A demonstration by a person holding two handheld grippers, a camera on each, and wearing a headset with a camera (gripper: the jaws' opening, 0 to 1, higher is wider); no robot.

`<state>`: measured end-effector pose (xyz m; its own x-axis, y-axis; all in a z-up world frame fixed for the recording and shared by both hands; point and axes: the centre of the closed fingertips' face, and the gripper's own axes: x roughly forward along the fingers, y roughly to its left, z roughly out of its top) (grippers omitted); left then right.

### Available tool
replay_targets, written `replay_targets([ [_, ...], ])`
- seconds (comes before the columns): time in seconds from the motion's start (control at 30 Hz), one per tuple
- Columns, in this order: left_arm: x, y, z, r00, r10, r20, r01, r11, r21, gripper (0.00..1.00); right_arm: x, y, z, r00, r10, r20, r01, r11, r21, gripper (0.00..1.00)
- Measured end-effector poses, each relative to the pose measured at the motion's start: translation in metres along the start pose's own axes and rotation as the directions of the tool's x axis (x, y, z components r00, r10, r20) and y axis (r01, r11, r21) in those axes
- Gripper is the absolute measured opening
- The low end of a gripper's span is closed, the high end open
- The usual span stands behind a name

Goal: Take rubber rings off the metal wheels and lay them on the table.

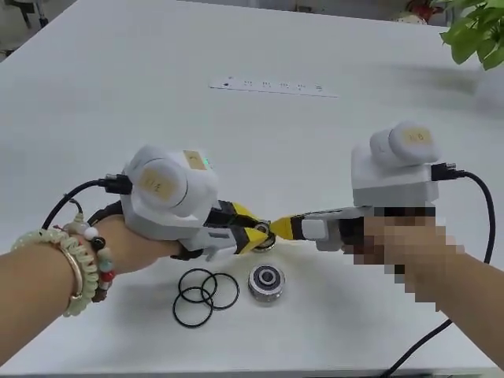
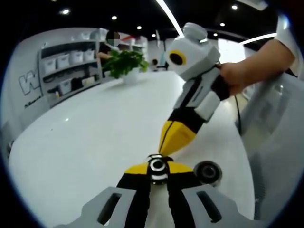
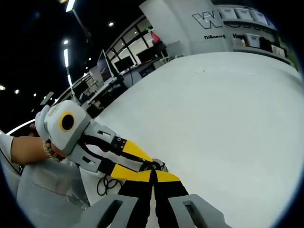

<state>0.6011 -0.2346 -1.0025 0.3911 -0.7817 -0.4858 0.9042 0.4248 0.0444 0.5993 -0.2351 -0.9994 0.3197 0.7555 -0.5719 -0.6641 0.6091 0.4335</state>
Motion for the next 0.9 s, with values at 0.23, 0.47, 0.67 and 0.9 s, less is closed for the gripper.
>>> replay_targets([
  [0.23,0.0,0.0,0.0,1.0,0.003,-0.001,-0.003,1.0,-0.003,0.13,0.0,0.002,0.001,1.0,0.003,0.001,-0.003,1.0,-0.01,0.0],
  [0.47,0.0,0.0,0.0,1.0,0.006,-0.001,-0.006,1.0,-0.004,0.13,0.0,0.016,0.008,0.9968,0.071,0.036,-0.071,0.997,-0.009,0.0],
  [0.67,0.0,0.001,0.0,0.9999,0.011,0.001,-0.011,1.0,-0.014,0.13,0.003,0.017,0.009,0.999,0.037,0.024,-0.035,0.998,-0.055,0.0],
  [0.9,-0.003,0.001,0.004,0.9989,-0.005,-0.046,0.006,1.0,0.015,0.14,0.0,0.01,0.011,0.9995,0.008,0.032,-0.006,0.999,-0.048,0.0],
])
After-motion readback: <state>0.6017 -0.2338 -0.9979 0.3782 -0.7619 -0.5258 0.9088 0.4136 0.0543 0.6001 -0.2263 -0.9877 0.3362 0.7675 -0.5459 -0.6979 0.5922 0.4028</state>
